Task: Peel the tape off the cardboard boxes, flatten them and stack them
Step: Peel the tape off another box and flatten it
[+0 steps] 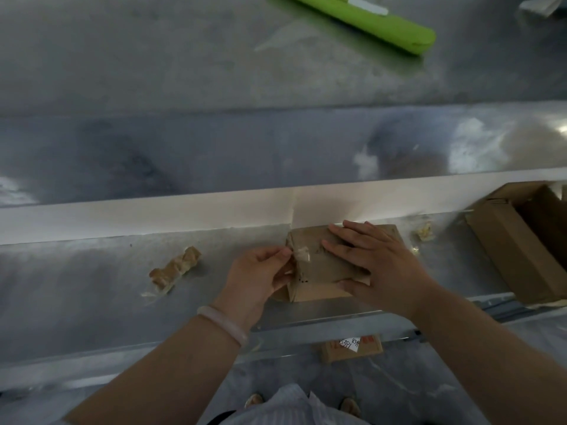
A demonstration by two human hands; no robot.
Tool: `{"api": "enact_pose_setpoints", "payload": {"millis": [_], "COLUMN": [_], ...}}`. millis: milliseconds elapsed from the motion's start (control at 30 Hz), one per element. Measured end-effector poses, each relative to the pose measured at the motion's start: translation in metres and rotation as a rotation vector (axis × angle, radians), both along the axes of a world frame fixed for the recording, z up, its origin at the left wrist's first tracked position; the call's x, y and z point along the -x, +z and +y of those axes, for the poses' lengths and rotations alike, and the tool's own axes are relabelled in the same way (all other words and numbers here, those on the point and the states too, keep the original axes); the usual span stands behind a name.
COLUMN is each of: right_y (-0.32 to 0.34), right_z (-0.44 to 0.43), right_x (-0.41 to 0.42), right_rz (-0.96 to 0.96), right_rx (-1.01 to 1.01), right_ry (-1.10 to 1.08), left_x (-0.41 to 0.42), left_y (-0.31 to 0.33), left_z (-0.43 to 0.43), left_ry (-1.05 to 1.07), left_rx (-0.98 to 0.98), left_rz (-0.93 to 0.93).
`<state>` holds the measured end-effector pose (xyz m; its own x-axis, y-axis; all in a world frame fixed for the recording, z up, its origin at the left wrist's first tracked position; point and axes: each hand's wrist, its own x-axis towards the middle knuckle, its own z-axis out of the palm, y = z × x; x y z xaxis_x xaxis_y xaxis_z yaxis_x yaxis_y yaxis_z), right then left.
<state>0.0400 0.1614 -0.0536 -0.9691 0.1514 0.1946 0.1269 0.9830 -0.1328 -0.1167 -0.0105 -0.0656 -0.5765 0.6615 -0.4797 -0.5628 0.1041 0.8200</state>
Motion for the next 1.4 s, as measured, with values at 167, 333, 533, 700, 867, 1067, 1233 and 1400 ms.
{"api": "enact_pose_setpoints", "payload": {"millis": [167, 333, 533, 700, 867, 1067, 1233, 1400], "right_y": [0.002, 0.0, 0.0, -0.002, -0.004, -0.003, -0.003, -0.002], "right_z": [-0.004, -0.004, -0.004, -0.009, -0.008, -0.01, -0.009, -0.008], "right_x": [0.0, -0.001, 0.001, 0.003, 0.005, 0.005, 0.004, 0.003], "right_rz": [0.023, 0.01, 0.021, 0.021, 0.02, 0.025, 0.016, 0.007], "right_rx": [0.013, 0.008, 0.014, 0.026, 0.043, 0.03, 0.023, 0.02], "right_ry": [-0.008, -0.015, -0.006, -0.005, -0.007, -0.012, -0.012, 0.001], "left_x": [0.005, 0.003, 0.008, 0.015, 0.015, 0.031, 0.035, 0.041], "left_y": [0.005, 0.009, 0.012, 0.006, 0.019, 0.027, 0.031, 0.021], "left_z": [0.008, 0.011, 0.007, 0.0, 0.0, 0.016, 0.019, 0.019], "left_ry": [-0.095, -0.116, -0.141, -0.173, 0.01, -0.135, -0.108, -0.226], "left_rx": [0.063, 0.07, 0.07, 0.13, 0.025, 0.213, 0.155, 0.291], "left_rz": [0.063, 0.033, 0.126, 0.466, 0.077, 0.042, -0.159, 0.672]}}
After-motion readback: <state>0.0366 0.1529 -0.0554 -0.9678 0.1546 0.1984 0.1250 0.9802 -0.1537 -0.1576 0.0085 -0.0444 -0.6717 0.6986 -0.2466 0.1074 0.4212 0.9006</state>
